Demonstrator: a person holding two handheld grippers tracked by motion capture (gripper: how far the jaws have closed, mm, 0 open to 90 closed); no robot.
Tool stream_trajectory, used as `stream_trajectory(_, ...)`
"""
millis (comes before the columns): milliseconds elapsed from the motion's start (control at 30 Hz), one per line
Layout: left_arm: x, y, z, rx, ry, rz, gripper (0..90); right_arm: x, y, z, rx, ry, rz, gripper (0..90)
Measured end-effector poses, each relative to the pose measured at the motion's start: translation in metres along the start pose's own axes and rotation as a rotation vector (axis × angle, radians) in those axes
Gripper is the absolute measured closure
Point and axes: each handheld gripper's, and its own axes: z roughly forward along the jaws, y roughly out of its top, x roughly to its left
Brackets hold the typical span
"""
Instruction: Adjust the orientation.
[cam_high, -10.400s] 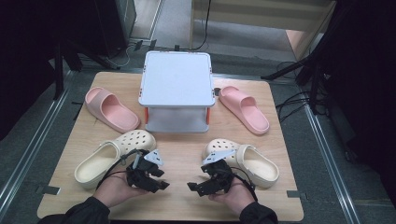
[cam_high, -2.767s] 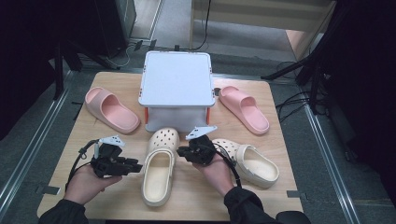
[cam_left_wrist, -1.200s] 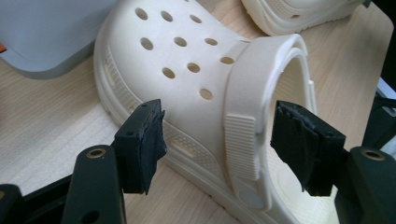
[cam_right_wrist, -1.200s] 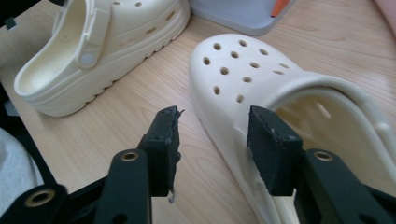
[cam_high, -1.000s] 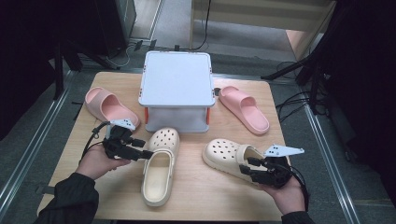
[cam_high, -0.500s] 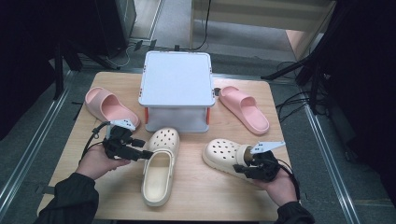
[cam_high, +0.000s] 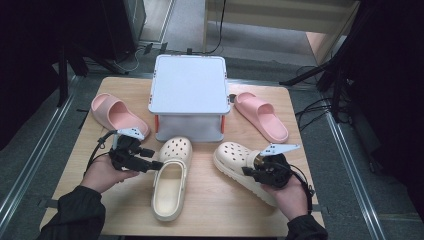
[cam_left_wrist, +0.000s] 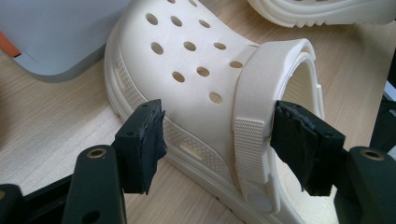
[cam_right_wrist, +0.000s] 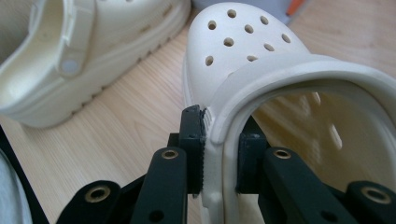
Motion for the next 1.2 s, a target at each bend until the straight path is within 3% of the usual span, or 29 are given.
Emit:
stream_trajectory(300, -0.001, -0.004, -0.004, -0.01, -0.002, -0.01, 34.2, 0.02, 0.019, 0.017, -0.023, 0.003, 0.045, 77.5)
stream_trajectory(533, -0.005, -0.009, -0.005, -0.005, 0.0, -0.001, 34.2, 0.032, 0.021, 0.045, 0.019, -0.03, 0.072, 77.5)
stream_trajectory(967, -0.007, -0.017, -0.008, -0.001, 0.019, -0.012, 34.9, 0.053, 0.023, 0.069, 0.061, -0.027, 0.061, 76.1)
stream_trajectory(1200, -0.008, -0.019, -0.008, 0.004, 0.02, -0.01, 34.9, 0.06, 0.026, 0.076, 0.042, -0.012, 0.054, 70.4)
